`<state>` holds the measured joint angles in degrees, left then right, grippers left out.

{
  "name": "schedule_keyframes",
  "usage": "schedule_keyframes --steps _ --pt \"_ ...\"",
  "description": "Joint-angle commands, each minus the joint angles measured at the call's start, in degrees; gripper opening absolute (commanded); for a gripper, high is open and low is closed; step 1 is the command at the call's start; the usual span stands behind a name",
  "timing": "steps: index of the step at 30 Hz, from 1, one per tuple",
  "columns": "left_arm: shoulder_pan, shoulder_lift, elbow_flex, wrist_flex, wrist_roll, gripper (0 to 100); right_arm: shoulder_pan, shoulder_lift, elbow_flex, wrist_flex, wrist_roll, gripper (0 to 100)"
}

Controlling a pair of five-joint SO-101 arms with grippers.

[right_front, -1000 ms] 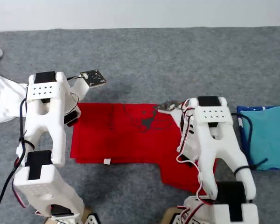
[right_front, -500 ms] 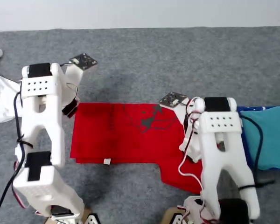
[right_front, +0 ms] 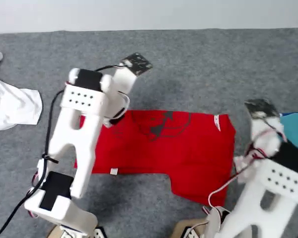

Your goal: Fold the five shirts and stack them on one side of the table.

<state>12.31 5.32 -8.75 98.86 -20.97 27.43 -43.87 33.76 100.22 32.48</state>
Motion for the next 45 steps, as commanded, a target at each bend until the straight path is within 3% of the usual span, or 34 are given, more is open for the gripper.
schedule_keyframes --steps 1,7,12,21,29,38,45 --pt "0.8 -3.0 -0.1 1.6 1.9 2 2.8 -3.3 5.9 1.9 -0.8 17.2" --pt "-0.4 -3.0 1.1 1.6 2.8 2 5.2 -4.0 7.3 -1.5 -0.9 17.2" --pt "6.6 -2.6 2.7 1.2 1.2 2 8.7 -4.1 7.2 -3.2 -1.0 17.3" --pt "13.9 8.7 0.0 -8.7 0.9 2 36.4 -4.1 7.2 -12.5 -5.7 17.3" --pt "20.2 24.4 -22.1 -8.9 1.1 2 54.7 -4.1 7.2 -17.1 -5.3 17.4" --pt "27.1 41.6 -48.0 -4.5 0.9 1 56.1 -4.6 7.1 -16.6 -5.3 17.3" --pt "29.0 55.2 -65.9 -4.5 0.8 1 55.9 -14.0 7.8 -16.9 -5.3 17.3"
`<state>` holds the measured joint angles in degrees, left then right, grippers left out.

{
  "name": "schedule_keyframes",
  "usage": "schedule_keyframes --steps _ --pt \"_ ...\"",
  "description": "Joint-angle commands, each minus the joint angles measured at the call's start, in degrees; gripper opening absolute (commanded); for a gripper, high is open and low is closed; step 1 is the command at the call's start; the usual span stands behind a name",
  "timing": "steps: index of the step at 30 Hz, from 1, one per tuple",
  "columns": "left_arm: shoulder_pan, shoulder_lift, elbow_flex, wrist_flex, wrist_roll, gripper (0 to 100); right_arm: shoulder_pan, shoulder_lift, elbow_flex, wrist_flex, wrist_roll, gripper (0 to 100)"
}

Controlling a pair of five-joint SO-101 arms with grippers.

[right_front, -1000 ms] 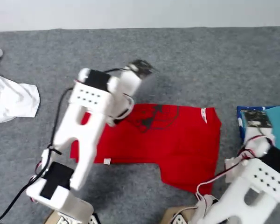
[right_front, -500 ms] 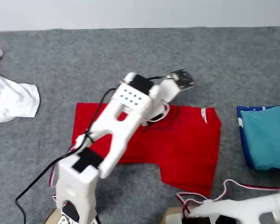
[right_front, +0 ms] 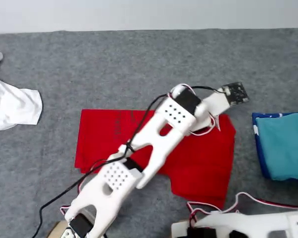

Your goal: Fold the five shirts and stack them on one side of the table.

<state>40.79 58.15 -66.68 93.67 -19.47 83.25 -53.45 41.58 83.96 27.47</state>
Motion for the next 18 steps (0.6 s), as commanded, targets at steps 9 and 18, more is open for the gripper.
schedule_keyframes --steps 9,18 --pt "1.6 11.6 -19.1 1.1 -2.4 1 -0.2 -15.1 7.7 -0.8 -0.3 17.5" --pt "1.8 15.9 -17.1 3.4 -4.0 1 -0.2 -22.8 11.1 -0.8 -0.3 17.5"
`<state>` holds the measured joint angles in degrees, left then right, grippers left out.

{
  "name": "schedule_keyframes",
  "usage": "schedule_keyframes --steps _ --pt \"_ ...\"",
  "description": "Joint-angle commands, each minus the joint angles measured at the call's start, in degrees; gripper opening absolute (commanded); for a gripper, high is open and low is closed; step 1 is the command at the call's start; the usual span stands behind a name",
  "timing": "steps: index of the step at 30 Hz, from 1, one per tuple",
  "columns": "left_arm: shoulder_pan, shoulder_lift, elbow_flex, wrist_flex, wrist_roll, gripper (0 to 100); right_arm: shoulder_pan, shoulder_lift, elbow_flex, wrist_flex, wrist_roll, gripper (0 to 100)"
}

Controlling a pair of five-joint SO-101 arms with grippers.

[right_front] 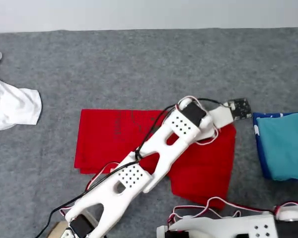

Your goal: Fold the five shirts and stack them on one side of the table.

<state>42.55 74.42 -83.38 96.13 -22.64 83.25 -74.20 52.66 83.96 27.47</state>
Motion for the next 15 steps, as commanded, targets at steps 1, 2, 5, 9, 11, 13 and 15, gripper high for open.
schedule_keyframes --steps 1,2,5,9,11,13,15 --pt "-0.4 -0.4 -0.2 1.0 -0.8 1 -0.2 -2.7 0.4 -0.8 -0.3 17.5" --pt "-0.7 -0.4 -0.4 1.0 -0.8 1 -0.2 -3.2 0.6 -0.8 -0.3 17.5" --pt "-1.9 -0.2 -0.4 0.6 -0.8 1 -0.2 -4.9 1.1 -0.7 -0.3 17.5" --pt "-3.9 0.0 -0.5 -0.3 -0.8 1 -0.2 -5.9 1.1 -0.7 -0.3 17.4" --pt "-5.1 0.0 -0.5 -1.5 -0.8 1 -0.2 -5.9 1.1 -0.6 -0.3 17.4" --pt "-6.0 0.0 -0.5 -2.6 -0.6 1 -0.2 -5.9 1.1 -0.3 -0.3 17.4" --pt "-6.6 0.0 -0.5 -3.2 -0.5 1 -0.2 -5.9 1.3 -0.2 -0.3 17.3"
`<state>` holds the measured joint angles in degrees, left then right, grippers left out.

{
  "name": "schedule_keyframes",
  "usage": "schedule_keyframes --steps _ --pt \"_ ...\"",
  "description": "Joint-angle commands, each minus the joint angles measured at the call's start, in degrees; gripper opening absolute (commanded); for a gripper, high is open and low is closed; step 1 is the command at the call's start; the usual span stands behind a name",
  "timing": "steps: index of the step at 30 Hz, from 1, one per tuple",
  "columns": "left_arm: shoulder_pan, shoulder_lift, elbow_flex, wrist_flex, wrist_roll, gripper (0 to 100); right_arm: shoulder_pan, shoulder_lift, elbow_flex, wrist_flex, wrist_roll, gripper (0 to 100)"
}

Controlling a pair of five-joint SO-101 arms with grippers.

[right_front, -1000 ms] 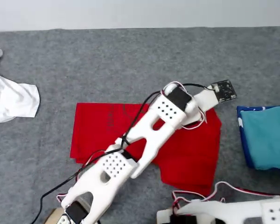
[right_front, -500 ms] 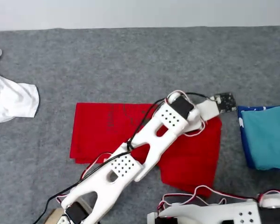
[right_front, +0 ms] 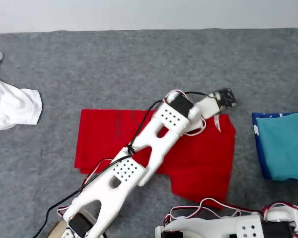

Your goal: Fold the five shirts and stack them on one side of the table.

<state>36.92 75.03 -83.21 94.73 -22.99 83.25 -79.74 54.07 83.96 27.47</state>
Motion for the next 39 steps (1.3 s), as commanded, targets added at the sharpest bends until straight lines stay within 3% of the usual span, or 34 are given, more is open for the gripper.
schedule_keyframes --steps 1,5,10,18,30,39 --pt "-1.1 -0.6 -0.7 -1.8 -0.2 1 -0.2 -0.4 0.2 -0.2 -0.3 17.3" --pt "-1.1 -0.9 -0.7 -1.4 -0.2 1 -0.2 -0.4 1.1 -0.2 -0.3 17.3" --pt "1.7 -2.4 -4.5 6.0 -0.1 1 -0.2 -0.4 1.5 -0.4 -0.3 17.4" --pt "3.6 -1.7 2.9 5.6 -0.4 2 -0.2 -0.4 1.5 -0.7 -0.3 17.4" --pt "-6.7 -1.8 3.6 5.6 -0.2 2 -11.6 -0.4 6.8 -0.7 -0.5 17.3" --pt "-8.4 -2.4 3.1 5.6 -0.1 2 -12.8 -0.4 7.7 -0.7 -0.4 17.3"
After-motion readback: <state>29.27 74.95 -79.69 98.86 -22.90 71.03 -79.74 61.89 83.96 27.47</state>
